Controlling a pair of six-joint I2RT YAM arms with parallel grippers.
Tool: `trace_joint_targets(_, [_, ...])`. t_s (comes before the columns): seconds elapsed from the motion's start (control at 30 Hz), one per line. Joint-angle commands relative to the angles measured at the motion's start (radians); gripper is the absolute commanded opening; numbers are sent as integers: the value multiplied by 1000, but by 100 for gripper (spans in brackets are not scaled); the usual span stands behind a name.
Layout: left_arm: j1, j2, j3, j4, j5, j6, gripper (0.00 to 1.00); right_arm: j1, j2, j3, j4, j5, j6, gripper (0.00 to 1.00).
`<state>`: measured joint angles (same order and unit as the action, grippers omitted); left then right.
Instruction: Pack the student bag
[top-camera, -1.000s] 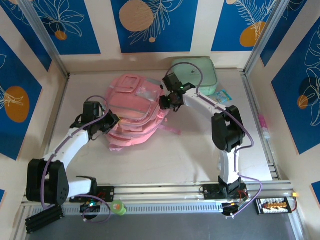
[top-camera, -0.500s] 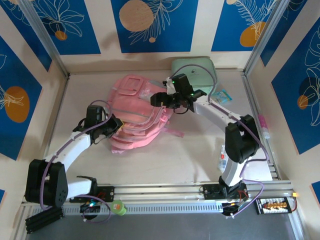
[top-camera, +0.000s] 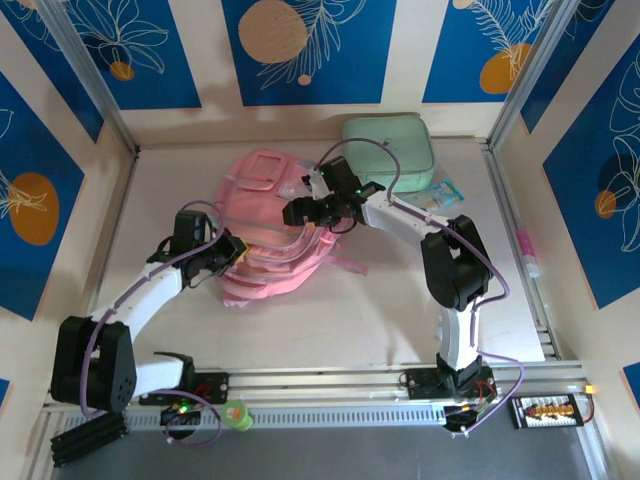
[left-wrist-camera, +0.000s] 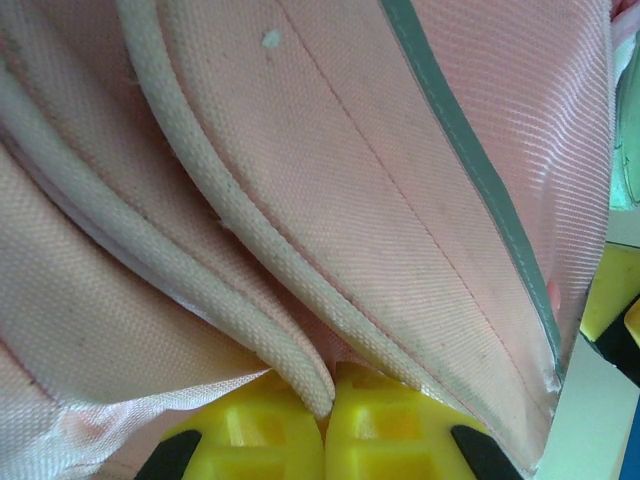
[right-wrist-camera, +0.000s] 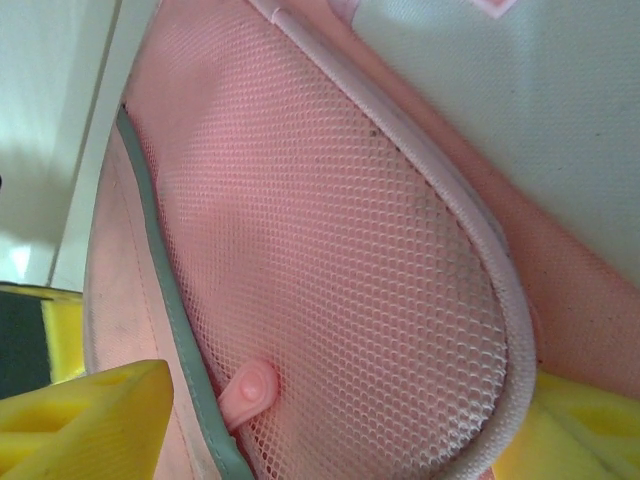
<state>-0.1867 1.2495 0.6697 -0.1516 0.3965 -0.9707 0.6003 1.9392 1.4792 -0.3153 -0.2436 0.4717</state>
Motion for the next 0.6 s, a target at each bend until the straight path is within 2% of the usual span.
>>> trace_joint_targets(0.0, [-27,23,5,62,85,2,0,42,-50,-60,-78,-66,-83,79])
trace_joint_targets(0.13, [-26,37,7,79,91,-6,0,58,-108,-139,-86,-49,-116,78])
trace_joint_targets(0.23, [-27,42,13,83,90,-5,0,85,-154,-195,-53,-24,-159,74])
trace_joint_targets(0.37, [-26,44,20,78,85,-2,0,109,-196,-251,5,92,-186,64])
trace_joint_targets(0.5, [-26,42,21,73,86,-1,0,111,-215,-270,35,239,-179,60])
trace_joint_targets(0.57, [-26,40,19,71,89,4,0,113,-217,-270,43,254,-198,59])
